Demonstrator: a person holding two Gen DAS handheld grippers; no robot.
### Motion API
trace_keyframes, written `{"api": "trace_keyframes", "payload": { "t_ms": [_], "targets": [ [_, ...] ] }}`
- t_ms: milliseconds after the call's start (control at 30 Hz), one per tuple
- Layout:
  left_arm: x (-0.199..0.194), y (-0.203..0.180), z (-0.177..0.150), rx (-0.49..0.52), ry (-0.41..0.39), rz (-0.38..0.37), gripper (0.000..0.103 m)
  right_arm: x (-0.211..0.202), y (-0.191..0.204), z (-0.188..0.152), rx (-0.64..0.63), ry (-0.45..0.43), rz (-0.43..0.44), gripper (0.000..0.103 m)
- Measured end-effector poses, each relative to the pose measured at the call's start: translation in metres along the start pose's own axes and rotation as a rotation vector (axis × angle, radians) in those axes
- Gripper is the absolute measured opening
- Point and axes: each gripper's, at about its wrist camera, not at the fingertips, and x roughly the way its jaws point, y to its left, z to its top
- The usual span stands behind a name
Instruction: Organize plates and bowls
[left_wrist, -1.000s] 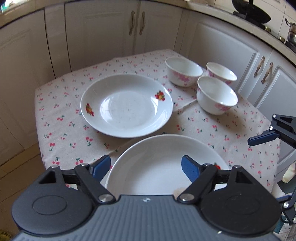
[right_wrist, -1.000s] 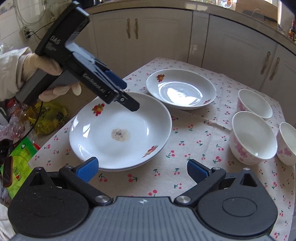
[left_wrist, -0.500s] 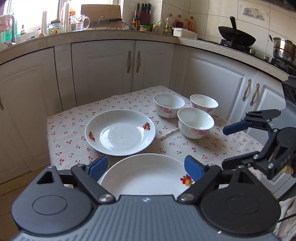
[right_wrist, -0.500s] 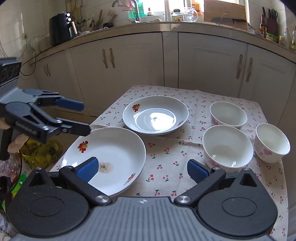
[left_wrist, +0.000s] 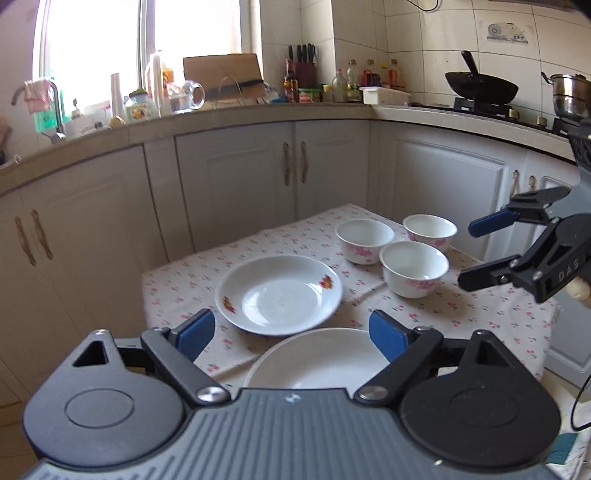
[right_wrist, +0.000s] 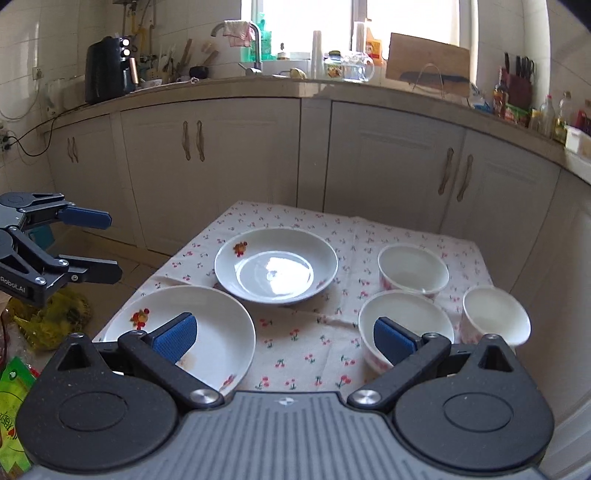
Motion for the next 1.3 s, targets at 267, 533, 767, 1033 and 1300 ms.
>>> {"api": "trace_keyframes", "payload": {
  "t_ms": [267, 533, 767, 1033, 1300],
  "targets": [
    [0.016, 0.048, 0.008, 0.018, 0.006, 0.074, 0.092, 0.028, -0.007, 0.034, 0.019, 0.023, -0.001, 0.103],
    [0.072, 0.094, -0.004, 0.024, 0.076, 0.044, 0.100, 0.077, -0.022, 0.063, 0.103, 0.106, 0.024, 0.103],
    [0.132, 0.112, -0.020, 0.016, 0.171, -0.069, 0.101, 0.134, -0.036, 0.073, 0.191, 0.230, 0.069, 0.103],
    [0.182, 0.129, -0.029, 0.004, 0.224, -0.175, 0.100, 0.183, -0.041, 0.077, 0.193, 0.319, 0.050, 0.103],
    [0.202, 0.124, -0.033, 0.126, 0.261, -0.329, 0.099, 0.211, -0.049, 0.079, 0.172, 0.375, 0.051, 0.103]
  ]
}}
